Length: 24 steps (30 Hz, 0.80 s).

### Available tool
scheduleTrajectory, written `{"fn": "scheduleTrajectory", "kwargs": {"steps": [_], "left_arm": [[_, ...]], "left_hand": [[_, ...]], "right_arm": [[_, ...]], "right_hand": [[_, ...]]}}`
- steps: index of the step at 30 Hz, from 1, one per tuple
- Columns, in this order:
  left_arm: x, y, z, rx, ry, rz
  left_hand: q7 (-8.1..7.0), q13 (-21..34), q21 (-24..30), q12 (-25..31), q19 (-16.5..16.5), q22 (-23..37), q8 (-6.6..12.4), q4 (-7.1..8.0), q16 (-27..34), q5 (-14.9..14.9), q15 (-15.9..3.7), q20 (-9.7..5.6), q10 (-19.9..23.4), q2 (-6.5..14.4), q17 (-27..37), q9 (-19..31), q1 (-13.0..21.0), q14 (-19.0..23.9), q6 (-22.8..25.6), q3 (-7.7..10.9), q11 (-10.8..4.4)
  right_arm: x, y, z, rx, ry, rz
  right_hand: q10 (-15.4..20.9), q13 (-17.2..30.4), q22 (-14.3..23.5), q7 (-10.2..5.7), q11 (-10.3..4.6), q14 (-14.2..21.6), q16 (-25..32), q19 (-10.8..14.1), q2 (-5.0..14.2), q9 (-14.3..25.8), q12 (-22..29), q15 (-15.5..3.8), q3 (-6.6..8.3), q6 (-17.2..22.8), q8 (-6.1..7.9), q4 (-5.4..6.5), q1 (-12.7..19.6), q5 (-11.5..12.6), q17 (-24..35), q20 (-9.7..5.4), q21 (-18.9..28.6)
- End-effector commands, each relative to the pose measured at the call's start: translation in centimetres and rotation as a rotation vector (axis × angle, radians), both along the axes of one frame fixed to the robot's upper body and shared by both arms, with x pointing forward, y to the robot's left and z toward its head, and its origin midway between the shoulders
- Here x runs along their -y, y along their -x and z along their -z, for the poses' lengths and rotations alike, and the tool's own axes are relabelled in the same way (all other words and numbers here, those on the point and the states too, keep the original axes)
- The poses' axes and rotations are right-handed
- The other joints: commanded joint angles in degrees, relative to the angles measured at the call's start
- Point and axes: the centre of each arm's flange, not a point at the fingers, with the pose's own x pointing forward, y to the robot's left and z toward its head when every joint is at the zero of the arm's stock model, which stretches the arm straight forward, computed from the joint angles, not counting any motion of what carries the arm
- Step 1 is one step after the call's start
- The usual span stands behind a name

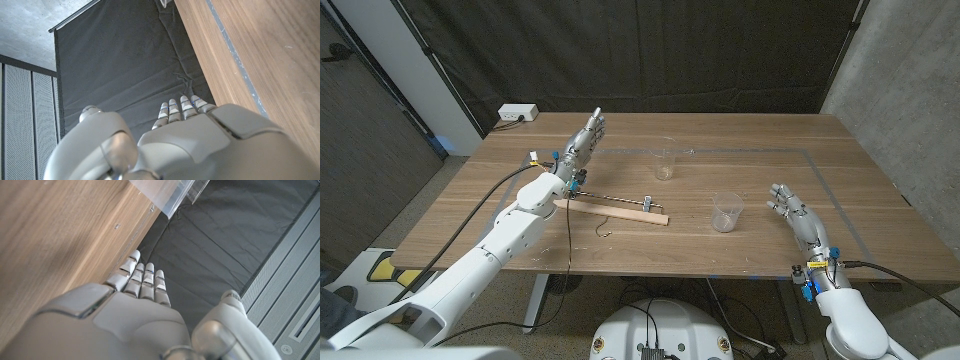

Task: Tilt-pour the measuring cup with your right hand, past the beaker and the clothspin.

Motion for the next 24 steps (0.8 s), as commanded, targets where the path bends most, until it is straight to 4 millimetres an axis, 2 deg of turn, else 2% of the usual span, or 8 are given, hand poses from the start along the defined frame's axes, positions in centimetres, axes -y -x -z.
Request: {"fn": "scheduleTrajectory", "kwargs": {"steps": [1,9,16,24], "left_arm": [[0.37,0.28,-0.76,0.017,-0.010,0.004],[0.82,0.36,-1.27,0.025,-0.018,0.011],[0.94,0.70,-1.36,0.031,-0.026,0.004],[0.88,0.97,-1.48,0.035,-0.027,-0.002]], "left_hand": [[0.27,0.28,0.31,-0.24,-0.38,0.13,-0.07,-0.28,-0.02,-0.11,0.00,0.24,0.51,-0.02,0.24,0.30,0.38,0.43,0.35,-0.34,0.22],[0.27,0.28,0.24,-0.31,-0.58,0.14,-0.14,-0.28,-0.07,-0.20,-0.01,0.39,0.47,0.08,0.24,0.31,0.49,0.39,0.35,-0.40,0.19],[0.16,0.28,0.24,-0.37,-0.60,0.15,-0.18,-0.27,-0.08,-0.29,-0.02,0.46,0.46,0.15,0.25,0.31,0.55,0.43,0.41,-0.48,0.18],[0.11,0.29,0.25,-0.40,-0.63,0.16,-0.17,-0.25,-0.11,-0.39,-0.09,0.52,0.52,0.21,0.26,0.32,0.61,0.43,0.63,-0.59,0.14]], "right_arm": [[-0.33,-0.06,0.79,0.065,0.128,0.140],[-0.23,-0.02,1.38,0.067,0.220,0.215],[-0.21,-0.05,1.56,0.087,0.296,0.291],[-0.30,-0.15,1.30,0.079,0.412,0.364]], "right_hand": [[-0.11,0.14,0.13,0.00,-0.78,0.34,-0.01,0.88,-0.36,0.22,-0.14,-0.73,0.11,-0.84,-0.12,-0.93,1.57,0.61,0.12,-2.98,-0.45],[-0.60,0.17,0.00,0.09,-1.28,0.44,-0.19,1.64,-1.29,0.27,-0.41,-1.17,0.40,-1.66,-0.06,-2.66,4.65,1.93,0.11,-3.35,-0.89],[-2.68,0.21,-0.02,0.40,-1.25,-1.34,-0.81,0.79,-2.63,0.32,-1.15,-0.93,0.42,-4.17,-0.46,-3.90,8.08,3.73,0.13,-3.83,-2.12],[-3.78,0.21,0.00,0.81,-0.50,-3.09,-1.15,-0.36,-3.38,0.33,-1.40,-0.42,0.14,-4.97,-0.37,-3.97,9.46,4.78,0.14,-3.88,-2.94]]}}
